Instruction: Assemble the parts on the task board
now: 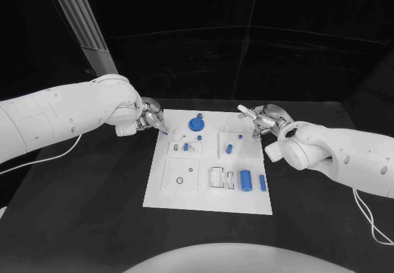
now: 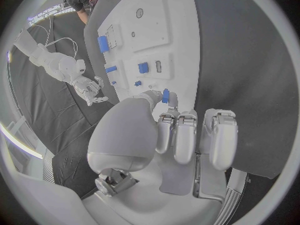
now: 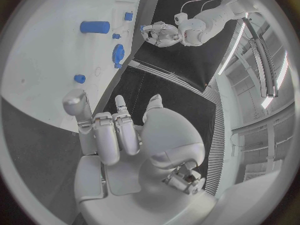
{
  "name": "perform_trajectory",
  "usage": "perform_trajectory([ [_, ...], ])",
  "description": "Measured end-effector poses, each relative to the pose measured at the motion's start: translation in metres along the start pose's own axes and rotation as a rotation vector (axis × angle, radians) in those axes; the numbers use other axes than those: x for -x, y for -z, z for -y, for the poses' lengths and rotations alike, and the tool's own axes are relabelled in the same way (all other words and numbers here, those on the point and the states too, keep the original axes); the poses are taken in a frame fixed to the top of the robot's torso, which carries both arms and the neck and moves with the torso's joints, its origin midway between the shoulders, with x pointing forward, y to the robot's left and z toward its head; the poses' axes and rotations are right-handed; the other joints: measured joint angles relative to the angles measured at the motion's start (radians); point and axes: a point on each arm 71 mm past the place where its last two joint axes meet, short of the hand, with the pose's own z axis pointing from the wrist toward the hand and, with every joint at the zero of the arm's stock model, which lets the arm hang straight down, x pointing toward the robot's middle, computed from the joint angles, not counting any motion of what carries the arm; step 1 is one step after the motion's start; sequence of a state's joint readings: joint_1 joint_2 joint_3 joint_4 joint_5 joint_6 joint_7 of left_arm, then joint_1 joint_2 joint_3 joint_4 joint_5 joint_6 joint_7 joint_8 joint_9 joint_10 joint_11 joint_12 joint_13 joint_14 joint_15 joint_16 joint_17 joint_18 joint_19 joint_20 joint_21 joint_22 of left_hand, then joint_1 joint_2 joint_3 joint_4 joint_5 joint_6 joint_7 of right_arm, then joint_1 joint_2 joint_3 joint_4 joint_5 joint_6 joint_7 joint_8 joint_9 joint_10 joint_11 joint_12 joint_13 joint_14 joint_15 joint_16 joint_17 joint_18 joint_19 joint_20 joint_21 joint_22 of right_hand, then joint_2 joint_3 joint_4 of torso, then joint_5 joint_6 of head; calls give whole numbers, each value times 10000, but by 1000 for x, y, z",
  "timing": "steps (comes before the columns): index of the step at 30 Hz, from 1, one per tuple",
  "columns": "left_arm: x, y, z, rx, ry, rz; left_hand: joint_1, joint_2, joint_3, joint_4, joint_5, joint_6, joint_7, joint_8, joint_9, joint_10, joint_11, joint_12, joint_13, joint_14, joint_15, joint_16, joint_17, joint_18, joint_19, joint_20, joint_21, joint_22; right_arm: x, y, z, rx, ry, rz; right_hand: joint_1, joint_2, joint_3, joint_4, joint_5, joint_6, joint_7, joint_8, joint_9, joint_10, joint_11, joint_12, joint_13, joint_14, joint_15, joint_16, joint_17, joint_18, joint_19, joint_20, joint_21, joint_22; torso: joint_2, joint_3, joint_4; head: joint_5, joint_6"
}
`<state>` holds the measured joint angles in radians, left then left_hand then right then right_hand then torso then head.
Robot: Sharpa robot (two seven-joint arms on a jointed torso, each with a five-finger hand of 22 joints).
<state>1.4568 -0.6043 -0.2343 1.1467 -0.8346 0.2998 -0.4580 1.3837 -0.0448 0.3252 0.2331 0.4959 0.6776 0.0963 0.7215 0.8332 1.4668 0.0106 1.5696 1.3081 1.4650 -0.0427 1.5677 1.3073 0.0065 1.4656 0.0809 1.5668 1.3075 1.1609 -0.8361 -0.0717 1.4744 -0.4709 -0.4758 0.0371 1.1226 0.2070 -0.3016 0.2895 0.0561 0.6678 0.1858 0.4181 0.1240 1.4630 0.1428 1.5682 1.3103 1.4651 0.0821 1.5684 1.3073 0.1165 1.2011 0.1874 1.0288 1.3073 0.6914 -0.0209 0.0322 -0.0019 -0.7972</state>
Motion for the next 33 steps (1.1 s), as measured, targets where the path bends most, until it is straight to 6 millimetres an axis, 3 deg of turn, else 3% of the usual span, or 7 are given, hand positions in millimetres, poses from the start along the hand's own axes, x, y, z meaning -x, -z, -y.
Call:
perform_trajectory([
  [33,-27,1,14,115,-287,-628,-184,-100,-17,152,-3,0,0,198,210,1,-71,0,0,-9,-63,0,0,0,0,0,0,0,0,0,0,27,-1,53,96,-12,0,0,48,0,0,41,0,0,0,0,0,0,0,0,0,-1,0,0,-67,0,3,-9,-3,108,-109],
])
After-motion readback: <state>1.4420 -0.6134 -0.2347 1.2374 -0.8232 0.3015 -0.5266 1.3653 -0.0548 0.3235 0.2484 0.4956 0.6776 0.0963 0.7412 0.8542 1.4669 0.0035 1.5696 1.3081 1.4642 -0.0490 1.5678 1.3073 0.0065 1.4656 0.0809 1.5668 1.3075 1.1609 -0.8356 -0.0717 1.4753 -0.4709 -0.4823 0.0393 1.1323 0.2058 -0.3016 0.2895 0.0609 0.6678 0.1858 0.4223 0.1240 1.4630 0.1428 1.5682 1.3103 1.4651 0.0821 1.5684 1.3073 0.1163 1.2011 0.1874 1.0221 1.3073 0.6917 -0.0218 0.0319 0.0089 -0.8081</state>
